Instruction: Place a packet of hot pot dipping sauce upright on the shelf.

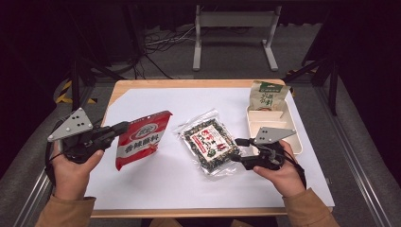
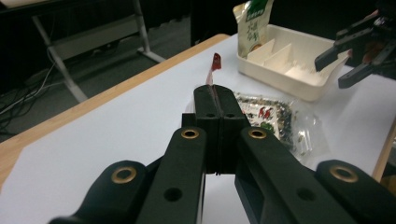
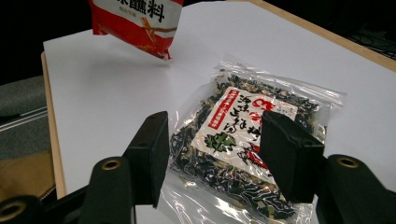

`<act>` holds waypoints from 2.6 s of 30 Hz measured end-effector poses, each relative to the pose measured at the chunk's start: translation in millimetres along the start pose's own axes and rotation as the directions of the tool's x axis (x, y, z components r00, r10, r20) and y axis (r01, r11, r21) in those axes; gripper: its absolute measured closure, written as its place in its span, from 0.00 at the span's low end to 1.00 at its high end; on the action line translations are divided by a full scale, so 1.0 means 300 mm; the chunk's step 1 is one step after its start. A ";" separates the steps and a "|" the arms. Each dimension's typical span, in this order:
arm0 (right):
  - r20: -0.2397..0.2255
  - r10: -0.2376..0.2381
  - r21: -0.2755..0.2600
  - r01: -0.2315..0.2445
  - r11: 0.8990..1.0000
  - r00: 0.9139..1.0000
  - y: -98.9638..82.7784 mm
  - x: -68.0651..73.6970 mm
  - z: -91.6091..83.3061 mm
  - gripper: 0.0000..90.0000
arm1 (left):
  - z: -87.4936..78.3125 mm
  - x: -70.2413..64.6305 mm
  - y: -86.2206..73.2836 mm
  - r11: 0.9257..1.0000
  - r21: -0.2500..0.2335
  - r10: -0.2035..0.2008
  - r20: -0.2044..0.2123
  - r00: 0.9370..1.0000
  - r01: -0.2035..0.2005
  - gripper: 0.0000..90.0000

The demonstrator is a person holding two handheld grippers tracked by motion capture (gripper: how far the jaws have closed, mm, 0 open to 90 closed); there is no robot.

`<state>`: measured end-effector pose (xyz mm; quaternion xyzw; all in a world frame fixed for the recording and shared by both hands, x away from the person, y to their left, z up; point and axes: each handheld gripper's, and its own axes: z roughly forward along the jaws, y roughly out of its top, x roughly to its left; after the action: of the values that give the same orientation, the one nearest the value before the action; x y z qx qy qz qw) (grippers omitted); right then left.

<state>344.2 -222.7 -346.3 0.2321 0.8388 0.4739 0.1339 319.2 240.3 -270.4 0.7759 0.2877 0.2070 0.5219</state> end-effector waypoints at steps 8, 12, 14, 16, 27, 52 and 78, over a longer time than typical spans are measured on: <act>-0.018 -0.024 -0.008 0.023 1.000 1.000 0.038 0.020 -0.026 0.52 | 0.025 -0.048 0.016 0.998 -0.068 0.021 0.098 0.995 -0.014 1.00; -0.028 -0.050 -0.007 0.050 0.999 0.998 0.069 0.036 -0.039 0.52 | 0.051 -0.089 0.024 0.995 -0.100 0.038 0.173 0.984 -0.021 1.00; -0.035 -0.061 -0.003 0.061 0.998 0.998 0.079 0.042 -0.042 0.52 | 0.064 -0.108 0.031 0.994 -0.098 0.057 0.203 0.978 -0.038 1.00; -0.046 -0.068 -0.009 0.067 0.998 0.997 0.088 0.049 -0.044 0.52 | 0.076 -0.138 0.040 0.994 -0.092 0.073 0.227 0.971 -0.053 1.00; -0.058 -0.115 -0.018 0.114 0.993 0.992 0.146 0.073 -0.059 0.48 | 0.113 -0.211 0.069 0.989 -0.113 0.127 0.277 0.953 -0.099 1.00; -0.171 -0.308 0.116 0.329 0.937 0.936 0.322 0.096 0.075 0.63 | 0.123 -0.239 0.069 0.984 -0.137 0.151 0.316 0.937 -0.112 1.00; -0.136 -0.384 0.107 0.399 0.911 0.913 0.367 0.105 0.038 0.99 | 0.127 -0.182 0.033 0.992 -0.107 0.091 0.252 0.963 -0.066 0.87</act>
<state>351.3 -149.4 -257.9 0.0408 0.9040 0.3930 0.1634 304.3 174.9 -276.4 0.7806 0.1763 0.1394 0.5832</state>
